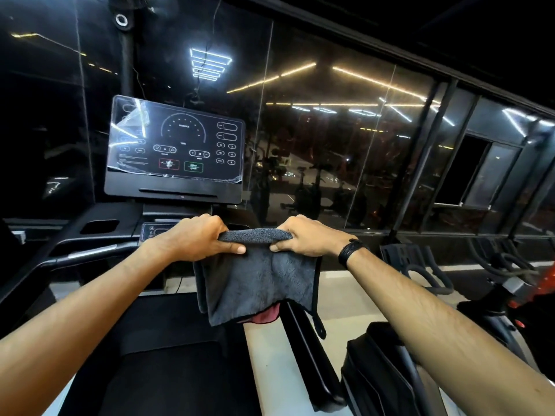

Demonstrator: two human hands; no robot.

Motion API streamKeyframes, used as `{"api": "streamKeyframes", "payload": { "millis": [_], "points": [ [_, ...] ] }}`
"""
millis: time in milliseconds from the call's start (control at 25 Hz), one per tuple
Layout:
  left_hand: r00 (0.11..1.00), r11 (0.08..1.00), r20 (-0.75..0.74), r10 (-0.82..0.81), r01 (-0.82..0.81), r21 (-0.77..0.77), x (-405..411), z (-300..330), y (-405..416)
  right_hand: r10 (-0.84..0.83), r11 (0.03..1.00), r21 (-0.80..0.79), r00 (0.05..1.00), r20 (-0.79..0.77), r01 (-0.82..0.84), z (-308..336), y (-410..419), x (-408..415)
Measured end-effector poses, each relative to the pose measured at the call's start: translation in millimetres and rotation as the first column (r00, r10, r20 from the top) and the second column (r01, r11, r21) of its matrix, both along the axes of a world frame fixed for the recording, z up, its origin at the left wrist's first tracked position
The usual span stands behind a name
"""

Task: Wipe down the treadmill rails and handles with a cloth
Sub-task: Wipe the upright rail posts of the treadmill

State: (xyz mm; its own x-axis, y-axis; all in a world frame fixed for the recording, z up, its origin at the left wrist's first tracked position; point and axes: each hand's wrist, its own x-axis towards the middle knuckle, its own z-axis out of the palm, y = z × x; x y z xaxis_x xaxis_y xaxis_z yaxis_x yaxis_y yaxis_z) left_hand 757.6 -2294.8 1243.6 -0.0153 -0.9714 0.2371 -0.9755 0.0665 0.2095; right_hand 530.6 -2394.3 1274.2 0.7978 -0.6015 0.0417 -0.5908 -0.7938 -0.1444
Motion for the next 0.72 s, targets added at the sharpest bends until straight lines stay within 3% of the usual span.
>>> {"api": "streamKeyframes", "payload": {
  "millis": [360, 720],
  "points": [
    [0.983, 0.988, 0.096, 0.156, -0.155, -0.011, 32, -19, 10, 0.211, 0.977, -0.016, 0.978, -0.002, -0.211, -18, -11, 38],
    [0.927, 0.927, 0.006, 0.374, -0.374, 0.005, 57, -28, 41, 0.415, 0.909, 0.014, 0.907, 0.068, -0.416, -36, -45, 92]
  ]
}}
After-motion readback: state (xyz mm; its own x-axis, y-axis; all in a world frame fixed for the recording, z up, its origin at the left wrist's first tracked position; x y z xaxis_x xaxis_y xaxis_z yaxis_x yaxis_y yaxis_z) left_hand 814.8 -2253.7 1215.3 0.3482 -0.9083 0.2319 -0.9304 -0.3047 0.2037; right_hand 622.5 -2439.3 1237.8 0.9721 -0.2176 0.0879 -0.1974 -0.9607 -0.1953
